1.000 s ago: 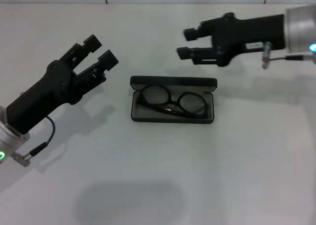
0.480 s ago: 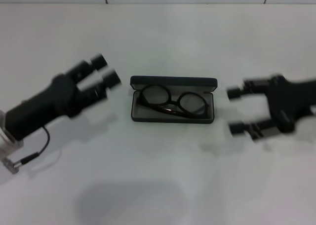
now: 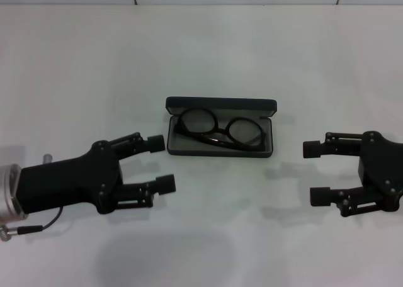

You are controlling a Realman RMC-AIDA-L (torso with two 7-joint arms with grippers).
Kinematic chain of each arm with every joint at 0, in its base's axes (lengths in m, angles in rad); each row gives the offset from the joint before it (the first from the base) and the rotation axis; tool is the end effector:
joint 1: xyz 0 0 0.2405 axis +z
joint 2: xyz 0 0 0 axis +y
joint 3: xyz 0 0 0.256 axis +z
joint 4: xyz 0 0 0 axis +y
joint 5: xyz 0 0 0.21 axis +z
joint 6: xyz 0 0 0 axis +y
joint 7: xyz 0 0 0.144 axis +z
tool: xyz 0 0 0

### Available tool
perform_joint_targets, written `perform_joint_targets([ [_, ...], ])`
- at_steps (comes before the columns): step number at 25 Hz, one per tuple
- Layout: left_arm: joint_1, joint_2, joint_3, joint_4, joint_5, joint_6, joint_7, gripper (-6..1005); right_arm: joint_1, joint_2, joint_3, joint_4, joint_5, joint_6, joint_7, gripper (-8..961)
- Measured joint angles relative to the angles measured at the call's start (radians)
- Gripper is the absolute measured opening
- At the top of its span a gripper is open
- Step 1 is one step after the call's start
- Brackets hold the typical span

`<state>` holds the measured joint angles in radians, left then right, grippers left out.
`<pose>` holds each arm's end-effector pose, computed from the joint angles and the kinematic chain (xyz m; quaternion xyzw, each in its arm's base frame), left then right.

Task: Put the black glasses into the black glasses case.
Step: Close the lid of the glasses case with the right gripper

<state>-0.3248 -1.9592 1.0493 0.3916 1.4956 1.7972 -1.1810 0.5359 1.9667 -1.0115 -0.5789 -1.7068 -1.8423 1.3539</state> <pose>-0.2917 0.2427 0.0063 -0.8936 -0.2256 -0.3841 0.0550 0.2291 0.2978 0.0132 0.9431 -0.1305 -0.3023 0.0468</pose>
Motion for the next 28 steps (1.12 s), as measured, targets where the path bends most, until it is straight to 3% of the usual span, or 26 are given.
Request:
perform_joint_targets([
  [7, -0.004, 0.001, 0.000, 0.004, 0.013, 0.012, 0.000, 888, -0.002, 0.020, 0.000, 0.001, -0.006, 0.004, 0.000, 841],
  [28, 0.010, -0.011, -0.012, -0.004, 0.007, 0.012, -0.002, 888, 0.038, 0.026, 0.001, -0.005, 0.003, 0.041, 0.028, 839],
])
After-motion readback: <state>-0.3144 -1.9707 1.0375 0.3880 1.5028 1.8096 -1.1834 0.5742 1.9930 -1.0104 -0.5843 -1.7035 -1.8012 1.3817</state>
